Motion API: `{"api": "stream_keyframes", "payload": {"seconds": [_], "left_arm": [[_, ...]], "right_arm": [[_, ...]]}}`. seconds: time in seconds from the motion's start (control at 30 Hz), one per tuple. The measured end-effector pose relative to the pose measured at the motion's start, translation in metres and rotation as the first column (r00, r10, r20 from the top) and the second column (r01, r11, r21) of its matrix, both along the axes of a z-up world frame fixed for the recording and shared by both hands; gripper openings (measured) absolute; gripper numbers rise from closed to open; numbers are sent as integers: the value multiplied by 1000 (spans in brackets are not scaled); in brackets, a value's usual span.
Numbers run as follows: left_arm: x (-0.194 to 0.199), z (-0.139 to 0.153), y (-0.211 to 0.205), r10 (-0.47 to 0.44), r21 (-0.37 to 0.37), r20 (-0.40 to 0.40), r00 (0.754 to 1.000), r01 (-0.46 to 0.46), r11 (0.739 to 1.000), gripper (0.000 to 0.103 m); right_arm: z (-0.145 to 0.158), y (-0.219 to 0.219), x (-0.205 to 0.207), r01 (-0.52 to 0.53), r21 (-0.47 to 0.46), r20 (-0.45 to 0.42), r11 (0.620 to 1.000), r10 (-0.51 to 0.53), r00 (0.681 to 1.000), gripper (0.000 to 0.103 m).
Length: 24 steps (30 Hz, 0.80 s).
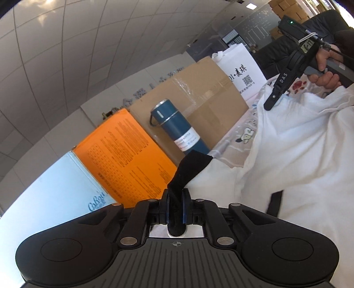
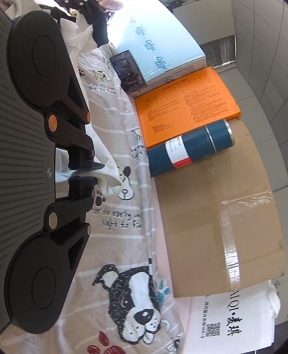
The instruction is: Fold clothes
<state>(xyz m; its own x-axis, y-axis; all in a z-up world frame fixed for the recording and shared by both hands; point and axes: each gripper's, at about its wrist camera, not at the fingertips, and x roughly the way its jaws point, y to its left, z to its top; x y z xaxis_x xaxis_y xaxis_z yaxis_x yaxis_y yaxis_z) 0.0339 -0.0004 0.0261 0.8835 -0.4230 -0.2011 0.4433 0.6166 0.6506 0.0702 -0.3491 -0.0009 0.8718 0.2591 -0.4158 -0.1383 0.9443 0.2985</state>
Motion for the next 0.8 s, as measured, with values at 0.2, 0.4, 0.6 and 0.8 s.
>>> {"api": "stream_keyframes", "payload": {"seconds": [0.2,0.4,0.6,0.8], "left_arm": [[80,-4,-18,105,21,9,994,-106,994,8],[142,-45,-46,129,151,-55,990,-119,981,8],[155,-81,-59,119,271,-51,992,-101,957,9],[158,-59,-44,200,155,-6,980,-197,968,43]], "right_arm": [[10,5,28,40,-100,58,994,-35,998,5],[-10,4,45,70,-196,27,978,-66,997,5],[-20,-5,51,120,-267,-13,956,-128,992,7],[-19,-20,44,224,-256,9,940,-230,973,50]]}}
